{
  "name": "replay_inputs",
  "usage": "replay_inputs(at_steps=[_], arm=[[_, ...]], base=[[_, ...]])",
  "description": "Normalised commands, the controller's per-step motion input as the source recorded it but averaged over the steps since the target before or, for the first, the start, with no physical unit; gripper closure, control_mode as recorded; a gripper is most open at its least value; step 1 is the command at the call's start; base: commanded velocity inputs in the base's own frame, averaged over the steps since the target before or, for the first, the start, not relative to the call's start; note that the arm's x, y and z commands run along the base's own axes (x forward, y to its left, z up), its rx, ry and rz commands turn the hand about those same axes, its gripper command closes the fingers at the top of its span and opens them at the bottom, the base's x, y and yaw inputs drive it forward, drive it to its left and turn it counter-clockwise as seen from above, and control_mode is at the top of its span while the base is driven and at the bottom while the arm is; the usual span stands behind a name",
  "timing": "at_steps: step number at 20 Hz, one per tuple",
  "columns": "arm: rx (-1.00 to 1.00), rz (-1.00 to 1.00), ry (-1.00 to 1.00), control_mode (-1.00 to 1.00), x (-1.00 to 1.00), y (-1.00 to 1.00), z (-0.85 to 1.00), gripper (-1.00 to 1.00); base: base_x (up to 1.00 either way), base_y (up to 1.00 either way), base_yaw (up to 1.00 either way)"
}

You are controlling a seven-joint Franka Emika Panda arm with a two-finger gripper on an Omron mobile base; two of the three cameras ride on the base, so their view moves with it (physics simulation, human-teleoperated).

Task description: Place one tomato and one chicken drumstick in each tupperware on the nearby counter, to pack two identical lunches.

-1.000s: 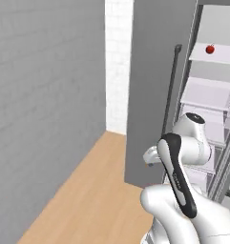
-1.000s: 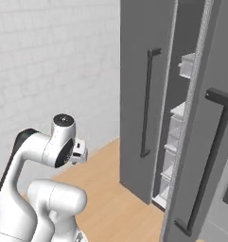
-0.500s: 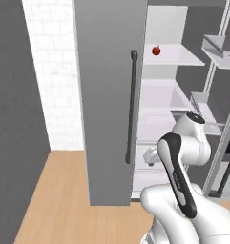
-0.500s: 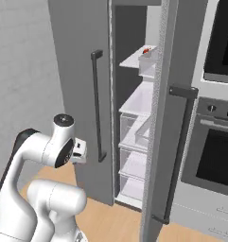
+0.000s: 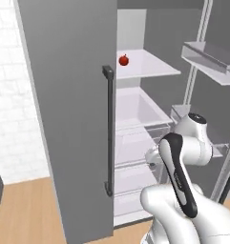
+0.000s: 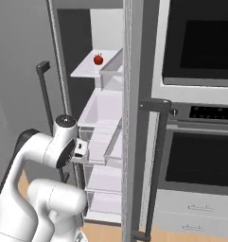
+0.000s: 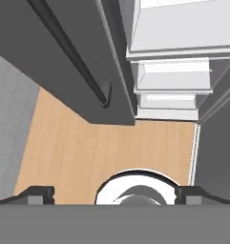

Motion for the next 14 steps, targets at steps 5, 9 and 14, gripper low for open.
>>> replay_inputs(at_steps=[5,9,14], arm=[[0.0,0.0,0.0,1.0,0.0,0.0,0.0,-1.0],[0.0,0.0,0.0,1.0,0.0,0.0,0.0,-1.0],[0.01,0.01,-0.01,-1.0,0.09,0.01,0.08,-1.0]], base=[[0.64,0.2,-0.34],[0.62,0.3,-0.02],[0.55,0.13,0.05]])
